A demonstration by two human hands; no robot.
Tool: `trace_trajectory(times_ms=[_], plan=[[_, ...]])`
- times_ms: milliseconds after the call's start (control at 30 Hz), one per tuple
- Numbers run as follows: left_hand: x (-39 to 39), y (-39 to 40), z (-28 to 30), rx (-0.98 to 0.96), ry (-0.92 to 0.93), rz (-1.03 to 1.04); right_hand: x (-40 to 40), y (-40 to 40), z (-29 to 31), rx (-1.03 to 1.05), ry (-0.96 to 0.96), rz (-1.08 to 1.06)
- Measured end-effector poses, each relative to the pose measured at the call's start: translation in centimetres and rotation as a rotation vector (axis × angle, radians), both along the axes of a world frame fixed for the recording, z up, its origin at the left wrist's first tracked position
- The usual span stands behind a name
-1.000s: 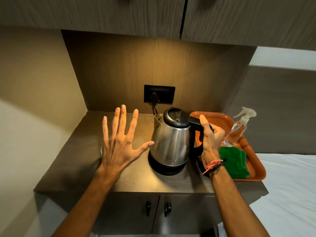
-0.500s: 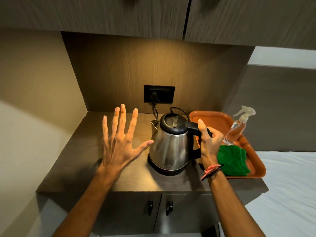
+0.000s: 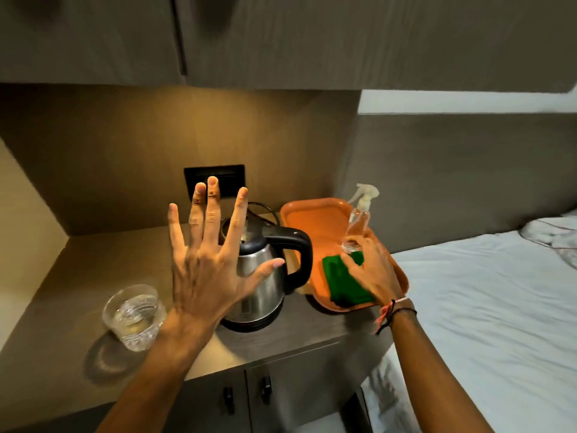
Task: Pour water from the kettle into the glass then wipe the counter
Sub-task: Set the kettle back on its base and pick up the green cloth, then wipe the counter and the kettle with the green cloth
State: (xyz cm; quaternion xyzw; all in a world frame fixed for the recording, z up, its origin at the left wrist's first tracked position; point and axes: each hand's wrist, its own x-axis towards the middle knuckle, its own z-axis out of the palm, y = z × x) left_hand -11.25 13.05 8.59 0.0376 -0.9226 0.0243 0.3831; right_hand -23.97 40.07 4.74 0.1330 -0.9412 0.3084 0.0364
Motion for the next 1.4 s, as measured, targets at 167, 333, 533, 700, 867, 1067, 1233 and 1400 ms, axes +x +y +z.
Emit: trace_trajectory(times_ms=[167, 333, 533, 700, 867, 1067, 1233, 1400], plan=[[-2.7, 4.2, -0.9, -0.068, 0.055, -0.054, -3.8, 3.3, -1.4, 0.308, -0.222, 0.243], [-4.3, 6.8, -2.0, -0.069, 0.074, -0.083, -8.1, 3.0, -2.3, 0.386, -0.384, 0.358], [-4.5, 7.7, -1.7, -0.074, 0.061, -0.071, -10.2, 2.7, -2.4, 0.458, -0.401, 0.338], [-3.4, 7.8, -0.6, -0.007, 0.113, -0.156, -6.9, 5.4, 0.4, 0.068, -0.218, 0.226], [-0.6, 8.2, 1.1, 0.292, 0.122, -0.348, -0.5, 4.7, 5.0, -0.691, -0.105, 0.196], [3.6, 5.1, 2.8, 1.117, 0.024, -0.522, 6.5, -3.0, 8.1, -1.002, -0.212, 0.357], [7.4, 0.0, 2.7, 1.408, 0.035, -0.577, 9.8, -10.3, 7.5, -0.990, -0.310, 0.435], [10.5, -3.7, 2.1, 1.454, 0.087, -0.486, 12.0, -14.5, 6.5, -0.994, -0.462, 0.475]])
